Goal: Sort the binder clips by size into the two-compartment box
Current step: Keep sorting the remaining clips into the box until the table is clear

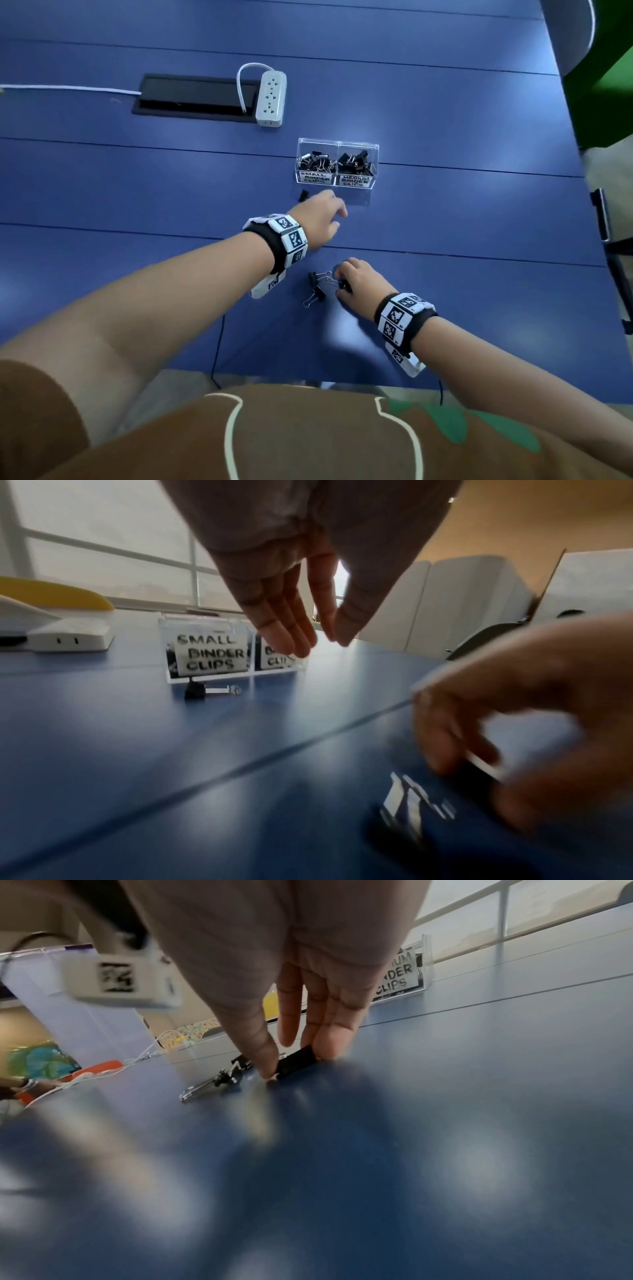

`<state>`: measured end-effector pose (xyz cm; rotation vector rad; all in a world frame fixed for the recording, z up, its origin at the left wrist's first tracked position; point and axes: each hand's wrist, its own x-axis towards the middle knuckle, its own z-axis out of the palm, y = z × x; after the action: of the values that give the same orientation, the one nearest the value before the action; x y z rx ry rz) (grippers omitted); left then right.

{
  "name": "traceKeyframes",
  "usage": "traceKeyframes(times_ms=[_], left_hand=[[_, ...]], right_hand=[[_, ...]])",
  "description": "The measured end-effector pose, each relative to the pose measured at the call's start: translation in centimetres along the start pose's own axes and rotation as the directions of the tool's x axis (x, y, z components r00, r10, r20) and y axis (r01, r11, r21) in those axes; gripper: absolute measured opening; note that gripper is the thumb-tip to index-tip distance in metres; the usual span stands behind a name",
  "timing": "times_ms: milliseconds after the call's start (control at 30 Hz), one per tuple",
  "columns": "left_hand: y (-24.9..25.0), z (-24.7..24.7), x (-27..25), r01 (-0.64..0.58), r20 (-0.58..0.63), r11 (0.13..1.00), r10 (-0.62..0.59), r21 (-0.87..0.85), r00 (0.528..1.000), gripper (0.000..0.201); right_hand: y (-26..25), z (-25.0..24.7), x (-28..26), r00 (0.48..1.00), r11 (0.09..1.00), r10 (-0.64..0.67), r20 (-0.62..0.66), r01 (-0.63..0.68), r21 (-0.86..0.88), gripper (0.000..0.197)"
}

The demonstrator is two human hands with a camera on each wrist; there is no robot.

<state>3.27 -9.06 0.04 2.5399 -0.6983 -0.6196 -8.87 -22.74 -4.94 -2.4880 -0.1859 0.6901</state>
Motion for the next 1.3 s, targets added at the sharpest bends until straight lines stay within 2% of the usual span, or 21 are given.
traceKeyframes(times_ms=[133,233,300,467,600,700,867,1033,1166,1300], left_hand=[[-0.4,3.2,-6.0,-0.004,0.139,1.0,0.002,0.01,0.99,0.016],[-0.6,5.7,-8.7,-0.001,0.183,0.997,-0.012,0.074,0.983,0.023],[-0.8,7.1,-9.6,-0.012,0.203,0.992,-0.014,0.125,0.979,0.027],[-1.3,8.8,-10.5,-0.018,0.132,0.992,0.001,0.128,0.991,0.019],[-2.7,8.5,-11.4,-0.095,0.033,0.995,0.094,0.024,0.995,0.015],[-4.4,6.7,-11.6,-0.088,-0.038,0.995,0.089,0.037,0.995,0.01],[-6.8,2.2,-9.9,-0.005,-0.156,0.998,0.015,0.066,0.988,0.014],[-6.8,-0.4,-4.6,0.128,-0.157,0.986,-0.11,0.106,0.981,0.025],[-5.7,-1.0,0.1,0.197,-0.106,0.967,-0.181,0.162,0.978,0.037],[-5.5,-0.3,2.5,0.234,-0.065,0.933,-0.225,0.274,0.972,0.029]], right_hand=[[0.3,-1.0,0.3,0.994,0.995,0.094,-0.057,-0.092,0.028,0.027],[0.5,-2.1,0.6,0.967,0.965,0.231,-0.108,-0.213,0.156,0.029],[0.2,-2.5,0.8,0.958,0.949,0.255,-0.129,-0.222,0.225,0.024],[-2.1,-2.6,1.6,0.987,0.977,0.107,-0.12,-0.082,0.199,0.015],[-3.6,-1.7,2.3,0.998,0.991,-0.046,-0.048,0.052,0.122,0.022],[-4.1,-0.9,2.6,0.992,0.989,-0.111,-0.063,0.117,0.094,0.031],[-4.8,1.1,2.6,0.978,0.977,-0.21,-0.003,0.21,-0.046,0.044],[-4.6,2.2,3.2,0.994,0.979,-0.111,-0.013,0.107,-0.173,0.033],[-3.2,1.5,3.5,0.997,0.989,-0.079,-0.014,0.077,-0.123,0.022],[-1.7,-0.4,3.1,0.997,1.0,-0.021,-0.07,0.02,-0.016,0.014]])
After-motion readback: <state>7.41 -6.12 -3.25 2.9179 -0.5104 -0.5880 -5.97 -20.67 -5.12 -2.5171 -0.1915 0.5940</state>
